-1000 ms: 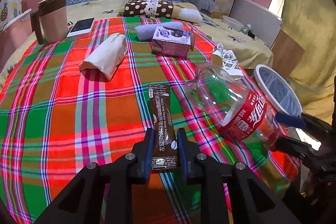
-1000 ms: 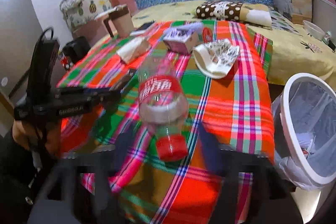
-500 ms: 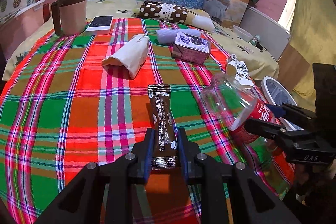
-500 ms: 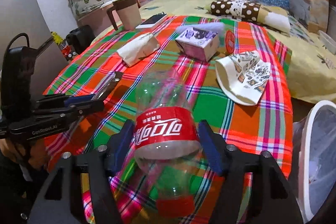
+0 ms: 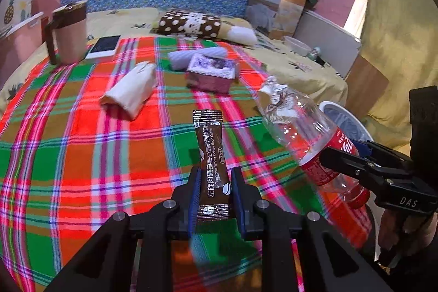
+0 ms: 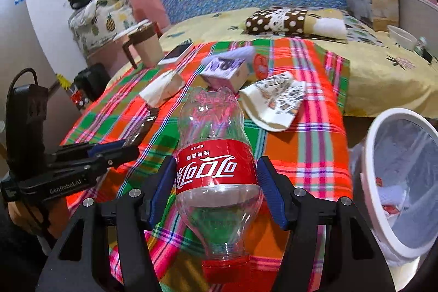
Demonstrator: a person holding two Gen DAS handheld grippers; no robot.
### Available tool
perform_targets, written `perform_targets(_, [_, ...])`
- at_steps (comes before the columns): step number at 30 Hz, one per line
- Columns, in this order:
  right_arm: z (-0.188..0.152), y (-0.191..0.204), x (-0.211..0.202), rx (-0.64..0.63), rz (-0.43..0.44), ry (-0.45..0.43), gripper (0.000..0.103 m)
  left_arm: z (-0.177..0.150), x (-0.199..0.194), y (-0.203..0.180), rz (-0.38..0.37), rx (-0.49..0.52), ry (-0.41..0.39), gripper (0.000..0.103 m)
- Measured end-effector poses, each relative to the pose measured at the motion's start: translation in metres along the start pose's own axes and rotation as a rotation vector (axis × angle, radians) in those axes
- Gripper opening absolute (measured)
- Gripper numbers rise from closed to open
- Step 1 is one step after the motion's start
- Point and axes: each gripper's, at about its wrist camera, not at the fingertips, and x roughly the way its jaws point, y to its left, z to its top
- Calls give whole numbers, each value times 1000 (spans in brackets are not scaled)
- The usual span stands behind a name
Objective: Collect trash
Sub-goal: 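Lift and carry the bottle and coffee packet over the white bin, then open both tools to drop the bottle and packet into the bin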
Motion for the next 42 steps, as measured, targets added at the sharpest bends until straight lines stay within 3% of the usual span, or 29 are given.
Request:
perform_targets(17, [-15,-60,-44,171,-131,-86,62,24,25,-89,-130,140,-12,23])
perform_targets(30, [-30,-117,-75,307,-272,-134,62,40,70,-162,-238,248,30,23])
perform_targets(42, [-43,-149,-81,366,-365,-111,63,41,121,-224,-328,322,104,23])
